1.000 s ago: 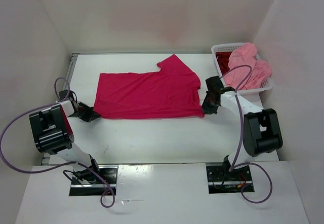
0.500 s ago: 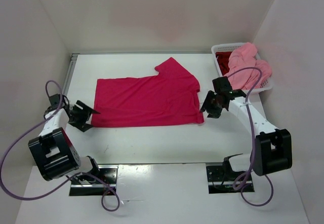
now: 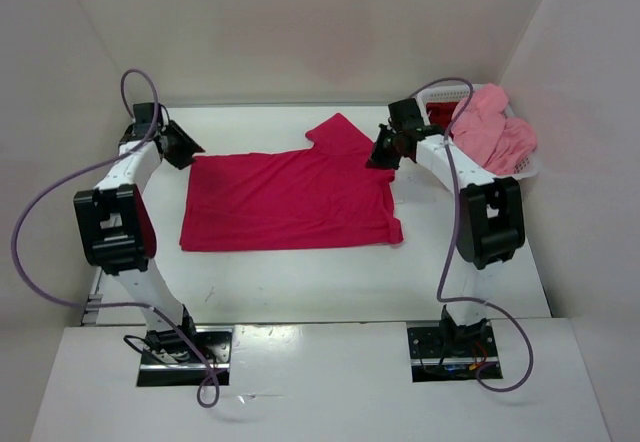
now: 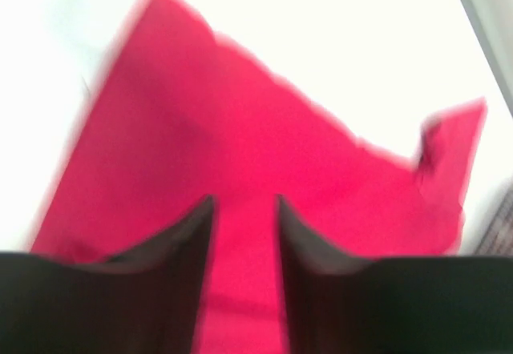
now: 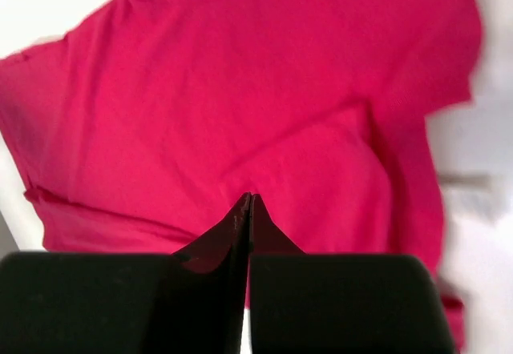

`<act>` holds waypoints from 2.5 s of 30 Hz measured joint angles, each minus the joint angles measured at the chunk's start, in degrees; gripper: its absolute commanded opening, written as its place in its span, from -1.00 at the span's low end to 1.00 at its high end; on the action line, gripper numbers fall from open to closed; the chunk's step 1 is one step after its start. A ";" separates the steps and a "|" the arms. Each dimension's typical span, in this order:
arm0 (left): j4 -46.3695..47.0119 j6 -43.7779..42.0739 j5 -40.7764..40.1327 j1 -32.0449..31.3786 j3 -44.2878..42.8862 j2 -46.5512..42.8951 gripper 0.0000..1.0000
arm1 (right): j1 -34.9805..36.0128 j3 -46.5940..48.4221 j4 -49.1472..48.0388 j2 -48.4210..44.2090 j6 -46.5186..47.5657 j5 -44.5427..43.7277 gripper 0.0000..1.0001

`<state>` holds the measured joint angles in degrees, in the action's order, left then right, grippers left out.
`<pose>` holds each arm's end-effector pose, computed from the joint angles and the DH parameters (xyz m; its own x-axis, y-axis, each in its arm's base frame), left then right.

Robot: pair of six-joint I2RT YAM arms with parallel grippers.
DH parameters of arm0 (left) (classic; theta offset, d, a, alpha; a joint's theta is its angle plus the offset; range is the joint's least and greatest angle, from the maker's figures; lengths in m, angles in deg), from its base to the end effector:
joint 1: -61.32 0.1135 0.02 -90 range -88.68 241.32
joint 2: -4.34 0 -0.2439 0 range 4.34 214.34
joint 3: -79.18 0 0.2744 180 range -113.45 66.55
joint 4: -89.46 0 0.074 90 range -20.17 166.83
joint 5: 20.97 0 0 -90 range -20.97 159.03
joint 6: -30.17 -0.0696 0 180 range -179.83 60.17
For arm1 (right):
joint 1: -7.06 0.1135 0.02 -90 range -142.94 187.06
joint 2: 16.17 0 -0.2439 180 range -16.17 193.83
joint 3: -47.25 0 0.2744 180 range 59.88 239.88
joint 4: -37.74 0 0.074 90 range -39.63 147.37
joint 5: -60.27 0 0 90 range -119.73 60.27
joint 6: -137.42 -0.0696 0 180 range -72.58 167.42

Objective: Fold and stack the t-shirts
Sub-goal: Fold the flattened tshirt in 1/3 of the way, then grap the side of the flattened tshirt furthest away from the robot with both arms

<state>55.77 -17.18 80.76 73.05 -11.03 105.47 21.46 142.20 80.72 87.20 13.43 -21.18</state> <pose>0.4314 0.0751 0.2010 -0.4669 -0.7745 -0.4269 -0.5080 0.6300 -0.5873 0.4206 0.1187 0.1990 -0.8153 0.3614 -0.4523 0.1448 0.8837 0.4451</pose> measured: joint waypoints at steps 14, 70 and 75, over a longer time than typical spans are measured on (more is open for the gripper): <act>-3.72 -1.05 -15.10 -0.07 -22.67 26.34 0.16 | 0.00 13.25 -3.28 12.63 0.90 5.53 -0.80; -4.63 -3.21 -18.62 -2.75 -21.66 21.57 -1.00 | -0.02 86.93 -7.04 70.60 -7.17 3.93 0.23; -4.31 -3.19 -18.21 -4.20 -20.70 20.87 -1.00 | -0.28 90.79 -4.76 70.95 -4.96 2.75 0.42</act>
<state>51.46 -20.37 62.55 68.85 -31.73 126.34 21.17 232.99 75.96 158.15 8.46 -18.42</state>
